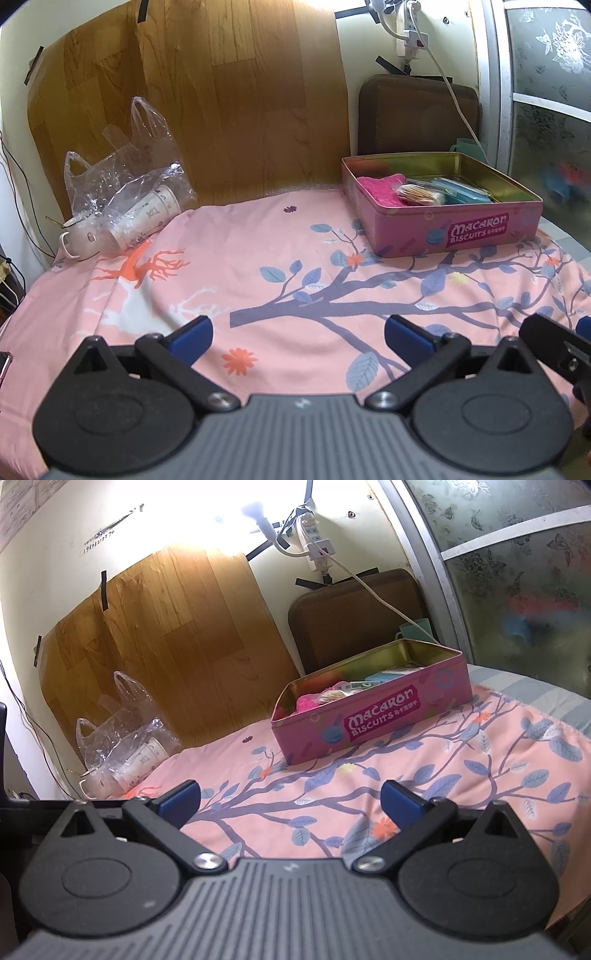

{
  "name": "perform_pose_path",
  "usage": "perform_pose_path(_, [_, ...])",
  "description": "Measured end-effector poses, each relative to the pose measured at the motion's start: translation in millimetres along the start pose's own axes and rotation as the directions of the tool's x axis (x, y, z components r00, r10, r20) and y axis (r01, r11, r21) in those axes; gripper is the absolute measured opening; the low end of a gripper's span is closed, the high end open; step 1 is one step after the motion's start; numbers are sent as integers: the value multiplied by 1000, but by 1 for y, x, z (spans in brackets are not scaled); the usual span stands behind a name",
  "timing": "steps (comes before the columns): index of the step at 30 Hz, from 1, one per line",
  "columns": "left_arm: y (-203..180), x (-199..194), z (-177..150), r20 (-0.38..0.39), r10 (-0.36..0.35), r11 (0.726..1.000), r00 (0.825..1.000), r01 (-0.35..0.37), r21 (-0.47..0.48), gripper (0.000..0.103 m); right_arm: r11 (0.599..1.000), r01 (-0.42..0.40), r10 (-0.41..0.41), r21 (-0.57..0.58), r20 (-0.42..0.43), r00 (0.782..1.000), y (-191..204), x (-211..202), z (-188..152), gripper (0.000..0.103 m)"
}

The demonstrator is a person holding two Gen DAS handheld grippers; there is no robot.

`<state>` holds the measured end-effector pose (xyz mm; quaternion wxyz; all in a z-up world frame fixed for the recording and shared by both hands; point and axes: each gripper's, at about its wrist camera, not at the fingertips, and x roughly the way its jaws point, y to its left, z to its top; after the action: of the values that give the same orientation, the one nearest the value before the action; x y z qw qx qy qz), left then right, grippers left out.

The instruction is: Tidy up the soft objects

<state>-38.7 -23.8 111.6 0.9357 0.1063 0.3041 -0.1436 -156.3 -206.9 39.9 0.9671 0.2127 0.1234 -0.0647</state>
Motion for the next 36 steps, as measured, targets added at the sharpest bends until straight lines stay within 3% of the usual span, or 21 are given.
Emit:
perform_pose_path(10, [1, 4, -2, -47, -43, 999, 998, 43, -15, 103, 1000, -3, 3, -2, -9, 1000, 0, 2, -1, 103])
perform_pose_path(36, [-2, 11, -7, -86, -41, 999, 995, 40, -19, 103, 1000, 0, 0, 7, -28, 1000, 1, 4, -5, 103])
